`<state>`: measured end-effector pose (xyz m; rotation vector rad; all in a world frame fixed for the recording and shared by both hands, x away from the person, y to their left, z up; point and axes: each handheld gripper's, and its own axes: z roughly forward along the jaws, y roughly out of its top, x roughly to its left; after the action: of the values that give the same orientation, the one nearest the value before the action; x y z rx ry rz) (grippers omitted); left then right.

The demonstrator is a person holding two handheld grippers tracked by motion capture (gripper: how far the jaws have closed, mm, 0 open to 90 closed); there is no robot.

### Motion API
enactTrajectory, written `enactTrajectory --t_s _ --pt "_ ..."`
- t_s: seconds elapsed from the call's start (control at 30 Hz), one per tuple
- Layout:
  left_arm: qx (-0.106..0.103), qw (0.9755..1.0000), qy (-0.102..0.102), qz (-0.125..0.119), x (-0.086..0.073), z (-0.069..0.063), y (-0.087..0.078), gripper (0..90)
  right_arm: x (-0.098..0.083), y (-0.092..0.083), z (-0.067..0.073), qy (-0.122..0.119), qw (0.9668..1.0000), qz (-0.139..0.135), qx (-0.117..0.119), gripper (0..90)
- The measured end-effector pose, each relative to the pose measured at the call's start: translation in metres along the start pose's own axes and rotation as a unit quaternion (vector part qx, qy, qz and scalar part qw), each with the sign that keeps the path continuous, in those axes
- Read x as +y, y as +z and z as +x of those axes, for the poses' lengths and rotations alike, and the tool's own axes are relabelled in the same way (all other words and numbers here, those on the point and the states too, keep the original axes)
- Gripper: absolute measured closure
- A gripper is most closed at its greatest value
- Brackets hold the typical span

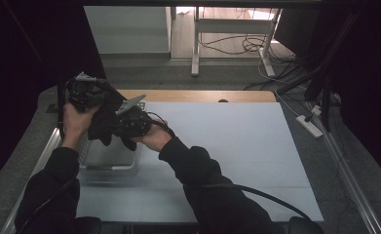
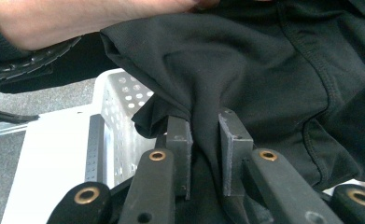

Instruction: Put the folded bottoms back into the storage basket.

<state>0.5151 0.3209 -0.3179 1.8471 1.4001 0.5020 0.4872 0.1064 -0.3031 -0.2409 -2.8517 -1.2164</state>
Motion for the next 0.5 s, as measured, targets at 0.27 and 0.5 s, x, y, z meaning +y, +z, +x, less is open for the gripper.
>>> enactTrajectory --t_s 0.27,0.5 --pt "-0.002 0.9999 -0.003 0.011 -0.013 0.002 0.012 76.9 -0.007 0.011 0.000 0.008 0.9999 0.008 -0.002 77.2" --pt "-0.002 0.9998 -0.006 0.018 -0.028 0.002 0.020 76.4 -0.014 0.020 0.003 0.012 0.9998 0.018 -0.003 76.9"
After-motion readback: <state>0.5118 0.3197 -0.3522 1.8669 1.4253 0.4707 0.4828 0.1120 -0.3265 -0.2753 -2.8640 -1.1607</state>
